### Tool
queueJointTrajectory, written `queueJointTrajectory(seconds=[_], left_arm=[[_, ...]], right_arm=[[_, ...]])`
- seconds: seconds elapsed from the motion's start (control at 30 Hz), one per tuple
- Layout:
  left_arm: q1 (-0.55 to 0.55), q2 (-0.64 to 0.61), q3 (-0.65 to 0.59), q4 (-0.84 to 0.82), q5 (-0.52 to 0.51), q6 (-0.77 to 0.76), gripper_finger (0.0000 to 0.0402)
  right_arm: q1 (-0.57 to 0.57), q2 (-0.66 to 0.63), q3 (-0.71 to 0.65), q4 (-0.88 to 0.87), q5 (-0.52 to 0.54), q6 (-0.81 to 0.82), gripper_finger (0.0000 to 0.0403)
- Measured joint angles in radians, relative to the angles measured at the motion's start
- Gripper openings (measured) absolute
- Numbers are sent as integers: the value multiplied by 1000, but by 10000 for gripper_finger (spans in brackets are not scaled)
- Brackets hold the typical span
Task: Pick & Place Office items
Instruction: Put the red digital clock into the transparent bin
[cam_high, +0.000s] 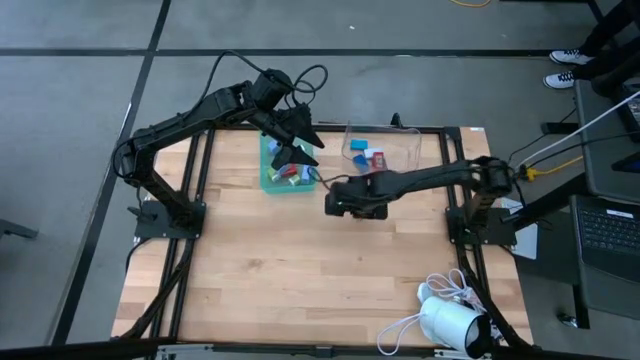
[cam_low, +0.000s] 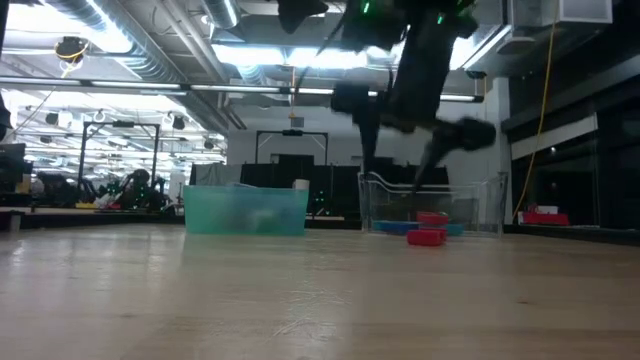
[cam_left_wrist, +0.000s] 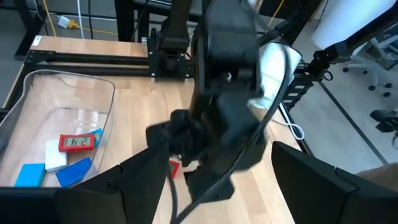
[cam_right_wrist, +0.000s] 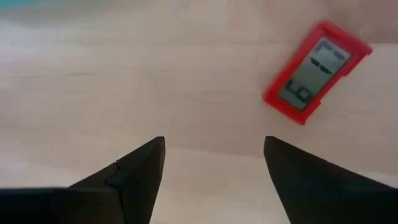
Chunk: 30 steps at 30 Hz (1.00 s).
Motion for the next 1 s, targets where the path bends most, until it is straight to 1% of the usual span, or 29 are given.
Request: queueJointTrajectory(seconds=[0.07,0.17,0.23,0.3,0.47,0.63,0.87,1.0], left_arm=[[0,0,0,-4,0,0,278],[0,0,0,-32,0,3,278],[0,0,0,-56,0,5,278],[0,0,0,-82,0,24,278],[0,0,0,-105,0,47,278],[0,0,0,-105,0,48,278],[0,0,0,-105,0,48,278],[0,0,0,-105,0,47,278]], right_arm=[[-1,48,0,-1,-23,0,278],[-1,88,-1,2,-31,0,278],[-5,88,-1,1,-48,-1,278],[-4,80,-1,-11,-40,9,278],[-5,75,-2,-131,-25,25,278],[-14,75,-39,-108,-30,46,278],[-31,74,-154,93,-52,52,278],[-48,71,-164,111,-58,56,278]])
